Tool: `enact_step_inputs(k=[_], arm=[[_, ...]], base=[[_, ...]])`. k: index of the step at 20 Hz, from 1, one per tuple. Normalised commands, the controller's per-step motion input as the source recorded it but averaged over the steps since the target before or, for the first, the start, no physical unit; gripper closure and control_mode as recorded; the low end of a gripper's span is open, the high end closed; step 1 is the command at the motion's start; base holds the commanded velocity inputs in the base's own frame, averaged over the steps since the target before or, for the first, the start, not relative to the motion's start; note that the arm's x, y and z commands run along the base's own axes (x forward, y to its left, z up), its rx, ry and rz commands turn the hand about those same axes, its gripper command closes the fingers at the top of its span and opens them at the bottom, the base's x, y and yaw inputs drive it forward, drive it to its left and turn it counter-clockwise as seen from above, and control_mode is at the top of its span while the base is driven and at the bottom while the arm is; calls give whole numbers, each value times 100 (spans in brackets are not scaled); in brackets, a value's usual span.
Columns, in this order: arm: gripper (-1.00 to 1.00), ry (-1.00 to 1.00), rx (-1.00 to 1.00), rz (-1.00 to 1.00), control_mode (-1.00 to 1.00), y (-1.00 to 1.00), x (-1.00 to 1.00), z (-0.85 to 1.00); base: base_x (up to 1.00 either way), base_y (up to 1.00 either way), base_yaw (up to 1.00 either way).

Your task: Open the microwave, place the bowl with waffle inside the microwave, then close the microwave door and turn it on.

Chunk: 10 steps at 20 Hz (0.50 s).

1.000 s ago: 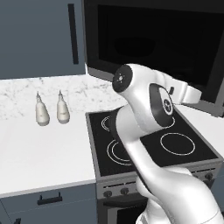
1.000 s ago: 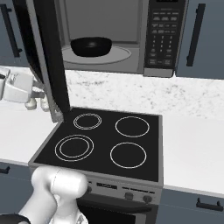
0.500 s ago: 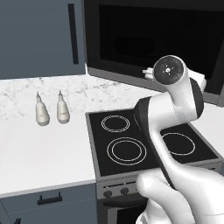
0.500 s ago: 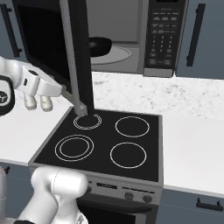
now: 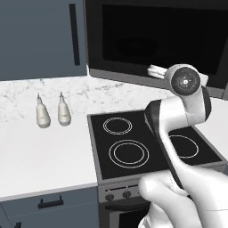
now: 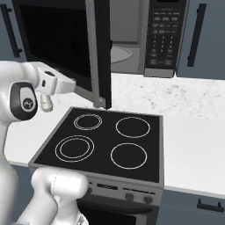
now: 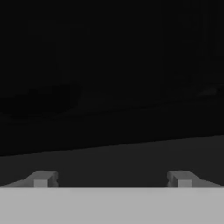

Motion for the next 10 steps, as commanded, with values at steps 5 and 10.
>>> enact_step_inputs(k=[5, 10], arm=[[-100, -13, 0, 9, -100, -26, 62, 8], [-100, -9, 0, 13, -100, -25, 53, 19]], base=[[0, 0, 0], [0, 0, 0]])
